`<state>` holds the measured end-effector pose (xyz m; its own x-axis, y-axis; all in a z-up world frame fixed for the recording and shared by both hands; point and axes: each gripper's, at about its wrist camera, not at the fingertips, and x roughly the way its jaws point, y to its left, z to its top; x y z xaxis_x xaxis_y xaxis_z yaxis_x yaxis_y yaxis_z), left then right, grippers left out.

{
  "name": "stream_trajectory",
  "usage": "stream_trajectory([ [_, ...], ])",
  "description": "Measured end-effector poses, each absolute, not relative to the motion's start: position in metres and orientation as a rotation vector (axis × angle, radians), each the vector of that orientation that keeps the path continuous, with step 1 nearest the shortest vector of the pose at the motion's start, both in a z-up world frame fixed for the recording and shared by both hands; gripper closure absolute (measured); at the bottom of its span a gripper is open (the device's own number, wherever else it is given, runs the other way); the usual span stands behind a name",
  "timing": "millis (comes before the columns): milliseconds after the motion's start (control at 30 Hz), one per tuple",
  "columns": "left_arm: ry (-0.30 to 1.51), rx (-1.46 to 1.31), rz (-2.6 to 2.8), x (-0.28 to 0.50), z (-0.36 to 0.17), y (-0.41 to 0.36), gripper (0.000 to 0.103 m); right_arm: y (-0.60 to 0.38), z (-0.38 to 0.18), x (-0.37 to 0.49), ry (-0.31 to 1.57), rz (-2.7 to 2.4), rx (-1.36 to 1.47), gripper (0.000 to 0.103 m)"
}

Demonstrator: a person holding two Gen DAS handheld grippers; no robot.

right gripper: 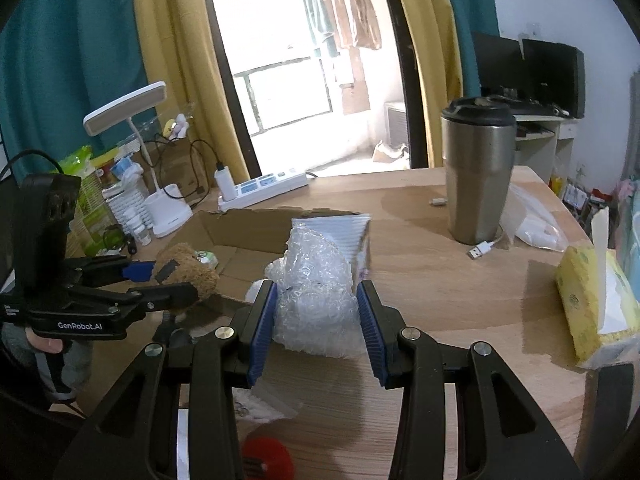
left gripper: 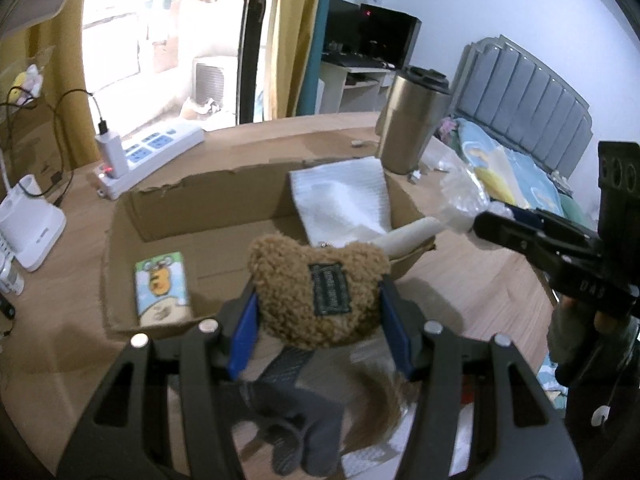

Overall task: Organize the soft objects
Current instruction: 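Lower the plush toy into the box with the left tool while the right tool holds bubble wrap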

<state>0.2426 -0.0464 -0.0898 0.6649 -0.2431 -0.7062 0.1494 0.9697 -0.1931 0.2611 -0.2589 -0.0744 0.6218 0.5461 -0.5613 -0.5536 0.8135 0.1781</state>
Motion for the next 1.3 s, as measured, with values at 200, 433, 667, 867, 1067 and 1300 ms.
stream_trajectory([
  [200,0.828,-0.11,-0.237,0.256,-0.092,-0.063,0.046,-0.275,-0.081,0.269,0.649,0.618,0.017,0.06],
  [433,0.842,-0.111,-0.243,0.274,-0.096,-0.078,0.046,-0.286,-0.087,0.273,0.66,0.619,0.038,0.06],
  [667,0.853,-0.123,-0.254,0.295,-0.098,-0.092,0.046,-0.301,-0.091,0.281,0.665,0.604,0.063,0.06],
  [867,0.901,-0.125,-0.26,0.315,-0.112,-0.104,0.046,-0.31,-0.094,0.285,0.667,0.587,0.077,0.06],
  [1067,0.998,-0.108,-0.244,0.333,-0.134,-0.112,0.04,-0.317,-0.097,0.286,0.674,0.571,0.085,0.06],
  [1300,1.039,-0.148,-0.243,0.342,-0.135,-0.108,0.036,-0.311,-0.094,0.285,0.675,0.574,0.08,0.06],
])
